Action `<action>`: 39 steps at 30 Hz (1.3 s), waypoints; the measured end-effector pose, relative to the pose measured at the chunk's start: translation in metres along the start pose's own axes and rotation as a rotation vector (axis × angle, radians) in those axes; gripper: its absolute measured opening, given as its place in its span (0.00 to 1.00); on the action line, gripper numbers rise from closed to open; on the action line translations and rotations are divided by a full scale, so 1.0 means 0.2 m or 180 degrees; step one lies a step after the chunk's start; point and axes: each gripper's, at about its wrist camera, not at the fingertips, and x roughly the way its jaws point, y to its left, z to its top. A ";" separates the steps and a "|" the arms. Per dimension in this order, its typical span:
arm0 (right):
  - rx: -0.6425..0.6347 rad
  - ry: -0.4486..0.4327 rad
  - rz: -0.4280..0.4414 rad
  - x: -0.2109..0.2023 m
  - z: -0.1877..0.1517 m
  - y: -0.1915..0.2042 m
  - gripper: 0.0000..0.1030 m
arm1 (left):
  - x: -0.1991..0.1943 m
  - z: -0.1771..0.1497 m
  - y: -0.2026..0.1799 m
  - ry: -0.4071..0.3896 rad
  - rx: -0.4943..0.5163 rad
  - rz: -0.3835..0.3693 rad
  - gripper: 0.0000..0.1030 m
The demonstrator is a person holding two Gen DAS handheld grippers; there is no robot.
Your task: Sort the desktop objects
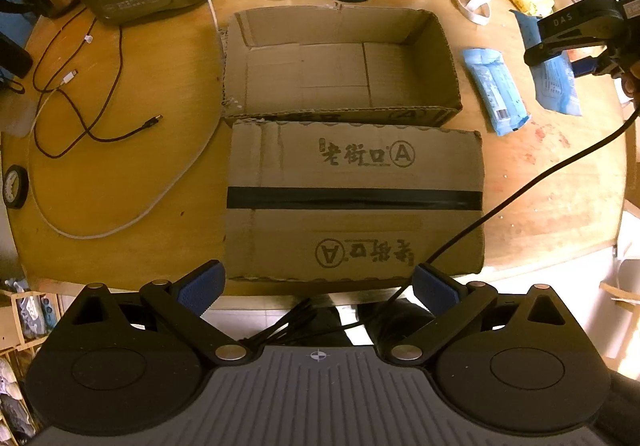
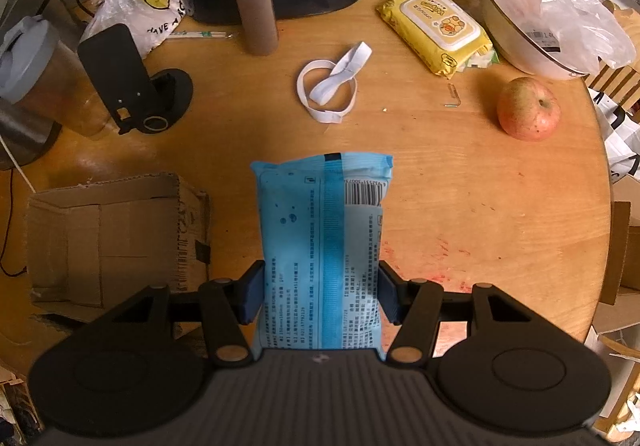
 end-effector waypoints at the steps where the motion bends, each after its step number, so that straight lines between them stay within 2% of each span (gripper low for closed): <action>1: -0.0002 -0.0001 0.0002 0.00 0.00 0.01 0.53 | 0.00 0.00 0.01 -0.0001 -0.0005 0.0000 1.00; 39: -0.0157 0.0005 0.0076 0.02 0.03 0.30 0.53 | 0.01 0.00 0.21 -0.0006 -0.0134 -0.0002 1.00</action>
